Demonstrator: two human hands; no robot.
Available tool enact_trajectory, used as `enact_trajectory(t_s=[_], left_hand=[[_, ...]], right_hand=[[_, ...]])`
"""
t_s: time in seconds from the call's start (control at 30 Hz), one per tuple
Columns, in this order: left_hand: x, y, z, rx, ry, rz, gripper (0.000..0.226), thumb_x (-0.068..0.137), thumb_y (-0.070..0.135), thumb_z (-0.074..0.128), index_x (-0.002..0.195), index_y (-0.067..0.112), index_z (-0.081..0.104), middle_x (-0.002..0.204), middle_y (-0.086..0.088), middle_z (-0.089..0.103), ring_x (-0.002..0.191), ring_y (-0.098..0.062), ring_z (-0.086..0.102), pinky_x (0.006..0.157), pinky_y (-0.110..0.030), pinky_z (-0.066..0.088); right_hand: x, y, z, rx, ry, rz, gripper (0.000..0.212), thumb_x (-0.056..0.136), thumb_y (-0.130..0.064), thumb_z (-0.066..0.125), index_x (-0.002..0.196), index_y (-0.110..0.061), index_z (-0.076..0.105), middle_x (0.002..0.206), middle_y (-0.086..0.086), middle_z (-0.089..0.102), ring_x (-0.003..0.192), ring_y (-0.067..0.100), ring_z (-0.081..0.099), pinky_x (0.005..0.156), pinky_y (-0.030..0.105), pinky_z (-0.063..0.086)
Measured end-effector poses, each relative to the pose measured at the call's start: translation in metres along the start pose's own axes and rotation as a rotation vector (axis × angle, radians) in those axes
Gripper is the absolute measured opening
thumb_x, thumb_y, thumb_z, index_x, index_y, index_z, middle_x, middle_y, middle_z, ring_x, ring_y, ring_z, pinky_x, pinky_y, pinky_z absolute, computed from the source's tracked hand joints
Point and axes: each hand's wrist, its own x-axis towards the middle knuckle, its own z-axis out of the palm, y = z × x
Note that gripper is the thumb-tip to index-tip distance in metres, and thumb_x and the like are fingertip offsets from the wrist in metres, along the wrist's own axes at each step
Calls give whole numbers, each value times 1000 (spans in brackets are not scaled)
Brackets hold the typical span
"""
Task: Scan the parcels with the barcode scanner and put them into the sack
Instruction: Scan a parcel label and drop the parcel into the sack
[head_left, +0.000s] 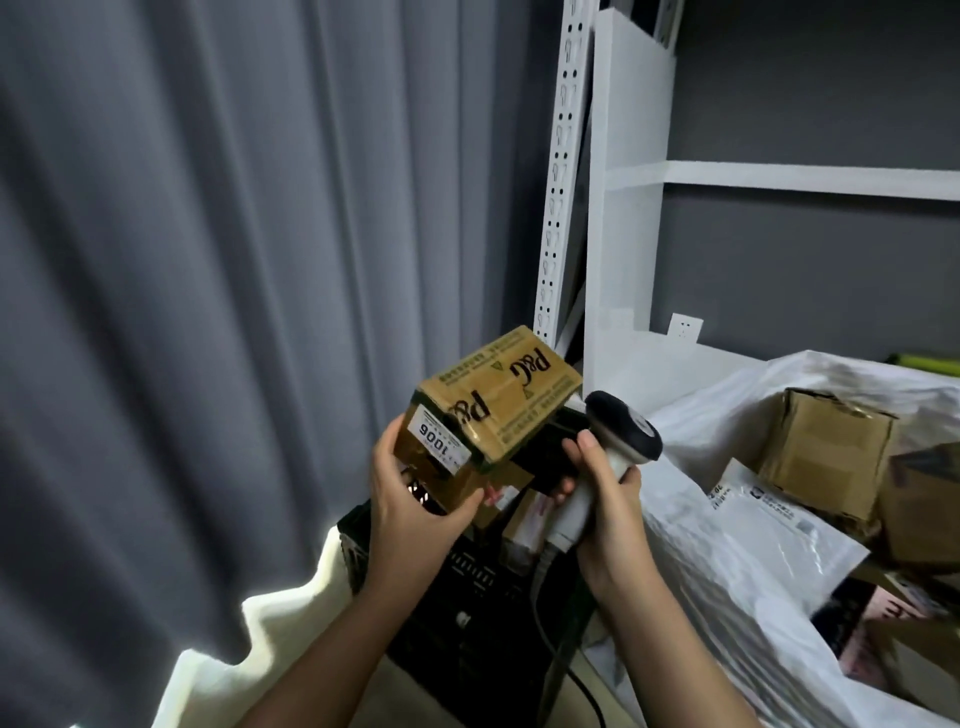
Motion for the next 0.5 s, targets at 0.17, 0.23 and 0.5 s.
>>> enact_trajectory(t_s=[0.17,0.23,0.5], left_hand=[[13,-14,-3,268,80,404,96,60,24,87,137,18,30,144,-3,35,136,-27,40,107,-50,40],[21,-21,-8,403,131,643,83,66,11,83,132,11,33,141,-10,37,138,-32,36,107,-51,38],[23,-31,-7,595,-6,979,41,99,12,42,135,25,26,135,-10,36,123,-33,49,83,-29,51]], right_hand=[[5,-1,0,110,-112,127,74,72,-43,74,137,-20,47,123,12,68,60,7,55,52,24,51],[9,-1,-2,108,-132,167,81,64,-47,80,136,-22,50,119,11,70,56,8,51,50,25,50],[15,-3,-3,-30,-269,216,70,74,-50,75,130,-12,60,125,16,66,102,25,69,93,41,53]])
